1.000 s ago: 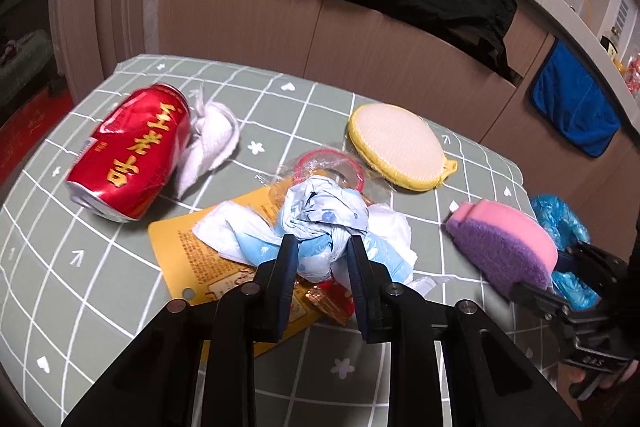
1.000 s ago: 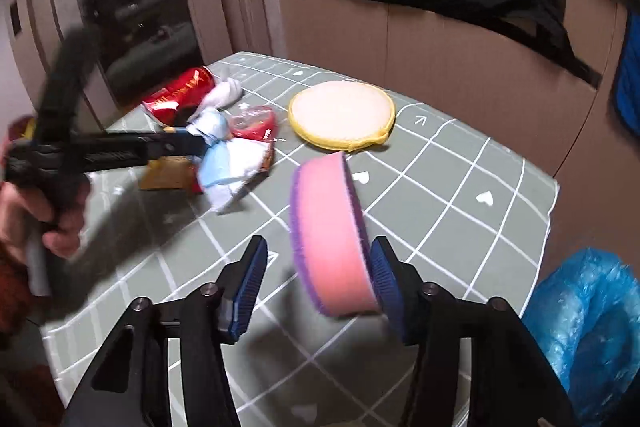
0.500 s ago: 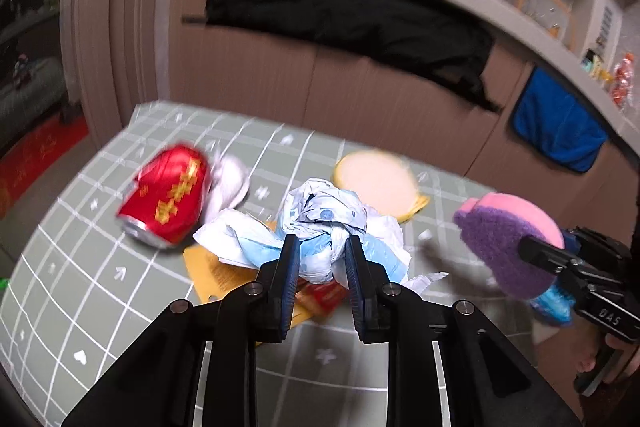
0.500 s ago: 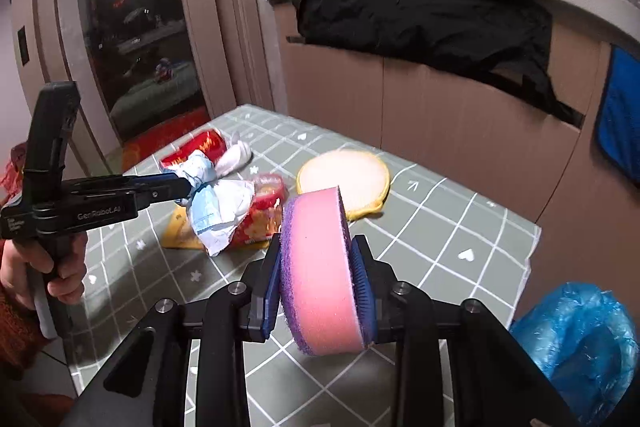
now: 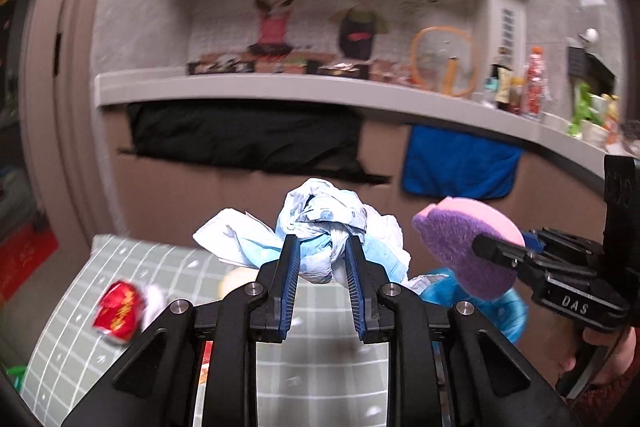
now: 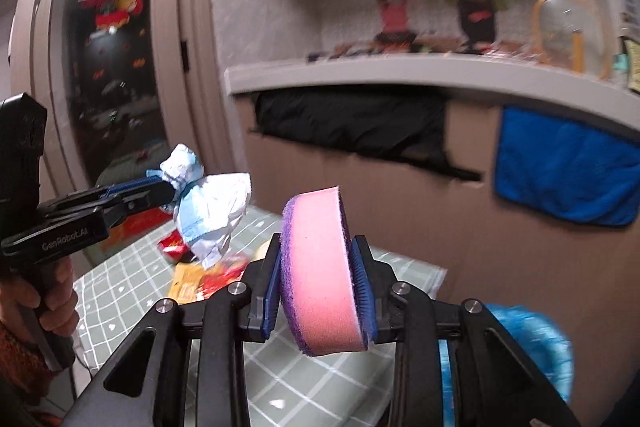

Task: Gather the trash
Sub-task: 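Carry the sponge and blue-white cloth over the bin and release both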

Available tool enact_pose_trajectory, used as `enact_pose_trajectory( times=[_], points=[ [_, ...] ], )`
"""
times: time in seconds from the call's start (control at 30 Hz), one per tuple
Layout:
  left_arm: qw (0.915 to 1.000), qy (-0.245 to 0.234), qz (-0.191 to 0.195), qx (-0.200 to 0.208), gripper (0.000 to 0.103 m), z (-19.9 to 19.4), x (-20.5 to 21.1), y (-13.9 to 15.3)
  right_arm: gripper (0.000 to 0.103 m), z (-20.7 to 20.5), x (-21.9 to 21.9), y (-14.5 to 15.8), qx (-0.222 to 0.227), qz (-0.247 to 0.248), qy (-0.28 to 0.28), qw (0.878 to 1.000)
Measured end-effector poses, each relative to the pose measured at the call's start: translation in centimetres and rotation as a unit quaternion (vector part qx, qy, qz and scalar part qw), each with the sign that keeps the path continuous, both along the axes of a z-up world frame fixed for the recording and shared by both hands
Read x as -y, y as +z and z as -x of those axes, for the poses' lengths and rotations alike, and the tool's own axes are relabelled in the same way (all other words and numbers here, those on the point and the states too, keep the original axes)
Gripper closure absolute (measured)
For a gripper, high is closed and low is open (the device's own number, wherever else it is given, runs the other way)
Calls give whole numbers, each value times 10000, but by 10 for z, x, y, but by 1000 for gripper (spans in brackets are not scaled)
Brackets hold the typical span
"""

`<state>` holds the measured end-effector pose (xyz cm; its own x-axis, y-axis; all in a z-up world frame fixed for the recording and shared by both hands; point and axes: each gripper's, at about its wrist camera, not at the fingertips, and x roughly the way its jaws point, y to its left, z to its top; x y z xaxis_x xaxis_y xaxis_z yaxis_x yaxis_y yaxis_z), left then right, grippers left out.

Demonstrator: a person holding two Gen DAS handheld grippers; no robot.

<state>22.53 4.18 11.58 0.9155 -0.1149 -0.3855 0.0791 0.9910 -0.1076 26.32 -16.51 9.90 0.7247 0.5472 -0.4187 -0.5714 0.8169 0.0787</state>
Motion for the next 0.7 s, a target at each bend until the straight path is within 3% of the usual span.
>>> enact_pose_trajectory(
  times=[0.3,0.7],
  points=[
    [9980,-620,-69,27,79,-19,95,0,73,14,101,19,358,-231,-860,9954],
    [9914,-1256,-206,-289,79,-62,178,-32,73,1,175,-20,-23,-364,-1527,9876]
  ],
)
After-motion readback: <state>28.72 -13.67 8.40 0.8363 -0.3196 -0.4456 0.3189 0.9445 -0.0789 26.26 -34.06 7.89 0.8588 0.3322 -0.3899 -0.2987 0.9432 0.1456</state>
